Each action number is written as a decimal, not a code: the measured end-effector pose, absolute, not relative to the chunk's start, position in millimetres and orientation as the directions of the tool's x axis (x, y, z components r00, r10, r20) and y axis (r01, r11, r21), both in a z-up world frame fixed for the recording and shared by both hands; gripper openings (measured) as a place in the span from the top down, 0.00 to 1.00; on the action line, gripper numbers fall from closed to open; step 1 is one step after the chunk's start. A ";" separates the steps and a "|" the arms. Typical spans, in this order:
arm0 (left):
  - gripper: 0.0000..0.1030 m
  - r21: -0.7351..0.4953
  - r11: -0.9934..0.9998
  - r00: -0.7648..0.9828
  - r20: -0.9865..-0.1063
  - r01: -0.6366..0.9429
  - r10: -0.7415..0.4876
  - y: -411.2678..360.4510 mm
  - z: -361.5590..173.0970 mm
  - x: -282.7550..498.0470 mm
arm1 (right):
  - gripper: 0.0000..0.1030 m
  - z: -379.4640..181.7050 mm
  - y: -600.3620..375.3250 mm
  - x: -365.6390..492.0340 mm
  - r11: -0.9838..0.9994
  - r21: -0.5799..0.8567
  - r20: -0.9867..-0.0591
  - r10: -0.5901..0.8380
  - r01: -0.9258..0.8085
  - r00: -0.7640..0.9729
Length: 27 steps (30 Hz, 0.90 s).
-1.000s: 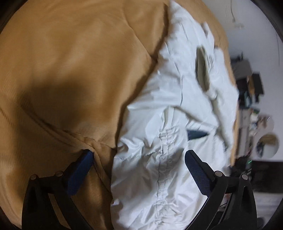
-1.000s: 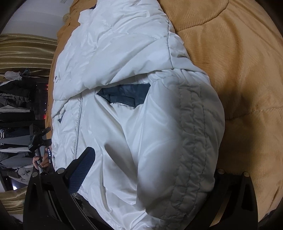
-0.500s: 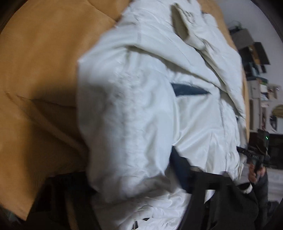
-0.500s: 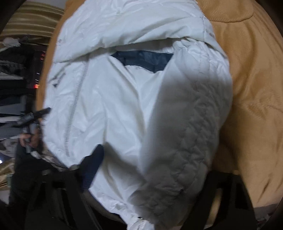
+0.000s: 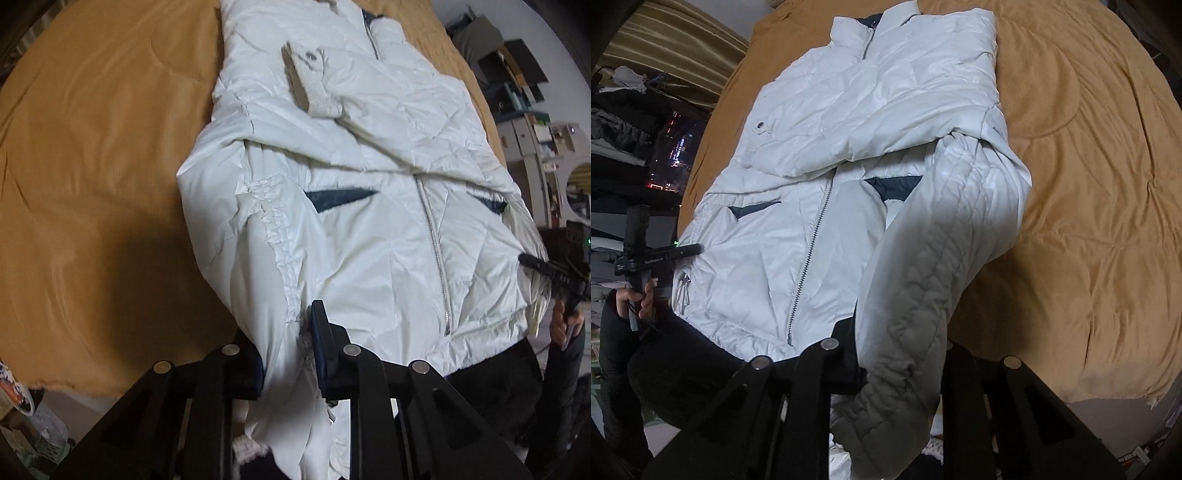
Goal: Fold large clothes
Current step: 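Grasp the jacket hem with both tools and lift it toward the collar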
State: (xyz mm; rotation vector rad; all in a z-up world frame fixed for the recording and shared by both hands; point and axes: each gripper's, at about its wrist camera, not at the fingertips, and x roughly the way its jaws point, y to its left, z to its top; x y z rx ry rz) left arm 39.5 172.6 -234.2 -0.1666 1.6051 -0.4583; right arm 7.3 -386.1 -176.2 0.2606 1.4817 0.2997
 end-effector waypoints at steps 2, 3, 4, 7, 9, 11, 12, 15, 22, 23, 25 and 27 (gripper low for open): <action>0.81 -0.418 0.895 -0.146 -0.906 0.159 -0.397 180.6 -242.5 22.2 | 0.81 -182.1 -391.6 -17.7 0.928 0.371 -0.928 0.371 -0.019 0.024; 0.81 -0.434 0.889 -0.159 -0.897 0.147 -0.412 185.4 -245.8 18.3 | 0.81 -185.9 -394.4 -27.2 0.926 0.376 -0.926 0.376 -0.010 0.010; 0.81 -0.448 0.884 -0.162 -0.890 0.133 -0.427 190.5 -247.3 19.3 | 0.82 -190.3 -398.2 -34.1 0.923 0.386 -0.923 0.386 0.004 0.000; 0.81 -0.477 0.877 -0.107 -0.876 0.058 -0.470 203.1 -241.2 49.8 | 0.82 -199.1 -411.9 -30.2 0.898 0.434 -0.900 0.436 0.072 -0.005; 0.81 -0.521 0.854 -0.040 -0.853 0.002 -0.521 218.4 -229.1 77.4 | 0.82 -195.1 -421.5 -11.5 0.879 0.466 -0.884 0.466 0.099 0.021; 0.84 -0.551 0.833 0.053 -0.834 -0.046 -0.548 218.9 -213.5 113.7 | 0.82 -183.7 -424.0 20.8 0.862 0.492 -0.870 0.487 0.118 0.075; 0.84 -0.562 0.825 0.108 -0.826 -0.062 -0.554 222.1 -206.7 132.9 | 0.82 -178.2 -427.3 38.6 0.853 0.508 -0.861 0.498 0.124 0.102; 0.84 -0.620 0.772 0.232 -0.778 -0.138 -0.584 222.5 -201.5 205.5 | 0.82 -168.6 -433.0 96.5 0.824 0.549 -0.832 0.523 0.139 0.186; 0.81 -0.621 0.764 0.379 -0.758 -0.174 -0.531 227.6 -185.2 283.6 | 0.83 -238.8 -432.5 256.6 0.744 0.604 -0.796 0.549 0.285 0.255; 0.79 -0.571 0.804 0.431 -0.776 -0.168 -0.460 231.2 -173.4 278.0 | 0.83 -256.1 -425.6 271.0 0.734 0.602 -0.798 0.546 0.315 0.254; 0.79 -0.504 0.846 0.506 -0.783 -0.173 -0.362 233.9 -151.4 269.4 | 0.83 -285.7 -431.8 290.0 0.702 0.618 -0.786 0.561 0.355 0.259; 0.79 -0.509 0.848 0.519 -0.770 -0.149 -0.371 230.8 -136.8 257.3 | 0.83 -308.6 -439.4 308.0 0.667 0.634 -0.773 0.567 0.391 0.285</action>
